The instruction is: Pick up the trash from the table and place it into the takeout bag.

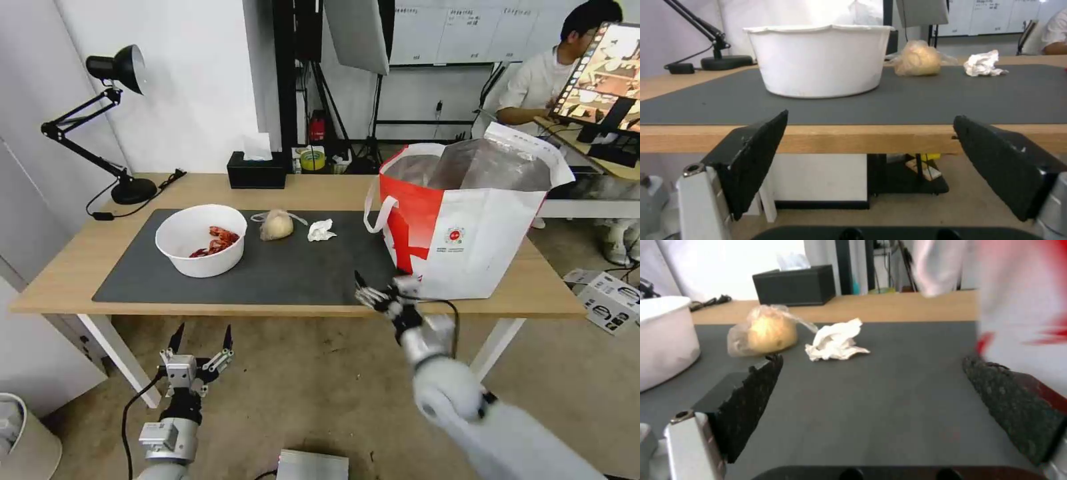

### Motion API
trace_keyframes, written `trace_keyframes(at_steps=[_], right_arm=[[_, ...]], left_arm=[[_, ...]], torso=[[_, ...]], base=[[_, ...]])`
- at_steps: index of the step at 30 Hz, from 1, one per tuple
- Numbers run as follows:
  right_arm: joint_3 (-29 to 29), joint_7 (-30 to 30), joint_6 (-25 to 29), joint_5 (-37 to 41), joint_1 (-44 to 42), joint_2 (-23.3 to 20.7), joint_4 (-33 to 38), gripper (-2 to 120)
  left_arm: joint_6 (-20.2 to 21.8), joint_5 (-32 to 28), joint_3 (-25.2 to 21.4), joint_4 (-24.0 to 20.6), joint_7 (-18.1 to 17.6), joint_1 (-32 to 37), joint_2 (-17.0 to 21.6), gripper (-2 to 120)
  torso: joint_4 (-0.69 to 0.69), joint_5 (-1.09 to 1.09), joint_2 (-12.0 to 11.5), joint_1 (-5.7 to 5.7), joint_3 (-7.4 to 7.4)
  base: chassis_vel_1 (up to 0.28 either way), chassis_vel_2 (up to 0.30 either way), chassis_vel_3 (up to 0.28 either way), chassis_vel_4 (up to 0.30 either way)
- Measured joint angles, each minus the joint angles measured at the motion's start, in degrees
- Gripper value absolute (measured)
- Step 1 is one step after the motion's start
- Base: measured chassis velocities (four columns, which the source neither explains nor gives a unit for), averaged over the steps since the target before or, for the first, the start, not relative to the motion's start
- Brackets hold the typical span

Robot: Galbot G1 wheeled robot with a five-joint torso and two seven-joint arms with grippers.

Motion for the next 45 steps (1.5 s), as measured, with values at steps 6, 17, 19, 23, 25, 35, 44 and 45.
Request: trace_keyframes(at_steps=[6, 17, 19, 23, 25, 35, 44, 45], right_arm=[[-5.7, 1.7, -0.4, 2.2, 11.2, 4.7, -10.0, 99], [-10.2, 2.3, -0.5, 3.2, 21.4, 12.3, -26.6, 98], [-10.7, 2.3, -0.5, 3.4, 22.2, 13.2, -28.5, 98], [-12.2, 2.2, -0.4, 3.5, 24.0, 15.3, -33.2, 98], [-12.5, 2.1, -0.4, 3.6, 24.5, 15.9, -34.3, 98], [-14.1, 0.7, 0.0, 3.6, 27.7, 20.5, -42.4, 97], [-14.4, 0.0, 0.2, 3.1, 29.4, 23.4, -47.3, 90], [-14.4, 0.0, 0.2, 3.0, 29.6, 23.7, -47.8, 86]], left_arm=[[0.0, 0.0, -0.4, -0.3, 0.0, 0.2, -0.6, 100], [-0.1, 0.0, -1.0, -0.3, 0.0, 0.3, -0.5, 100], [-0.1, 0.0, -1.0, -0.3, 0.0, 0.2, -0.5, 100], [-0.1, 0.0, -1.1, -0.3, 0.0, 0.2, -0.6, 100], [-0.1, 0.0, -1.1, -0.3, 0.0, 0.2, -0.6, 100], [-0.9, 0.0, -1.5, 0.2, 0.0, 0.2, -0.6, 100], [-1.4, -0.1, -1.4, 0.3, 0.0, 0.1, -0.6, 100], [-1.4, -0.1, -1.4, 0.3, 0.0, 0.2, -0.6, 100]], torso=[[0.01, 0.0, 0.0, 0.0, 0.0], [-0.01, -0.01, 0.0, -0.01, -0.01], [0.0, 0.0, 0.0, -0.01, 0.0], [-0.01, -0.01, 0.0, -0.01, -0.01], [0.0, -0.01, 0.0, -0.01, -0.01], [0.0, 0.0, 0.0, -0.02, -0.01], [0.0, 0.0, 0.0, -0.01, -0.01], [0.0, 0.0, 0.0, -0.01, -0.01]], base=[[0.0, 0.0, 0.0, 0.0], [0.0, 0.0, 0.0, 0.0], [0.0, 0.0, 0.0, 0.0], [0.0, 0.0, 0.0, 0.0], [0.0, 0.0, 0.0, 0.0], [0.0, 0.0, 0.0, 0.0], [0.0, 0.0, 0.0, 0.0], [0.0, 0.0, 0.0, 0.0]])
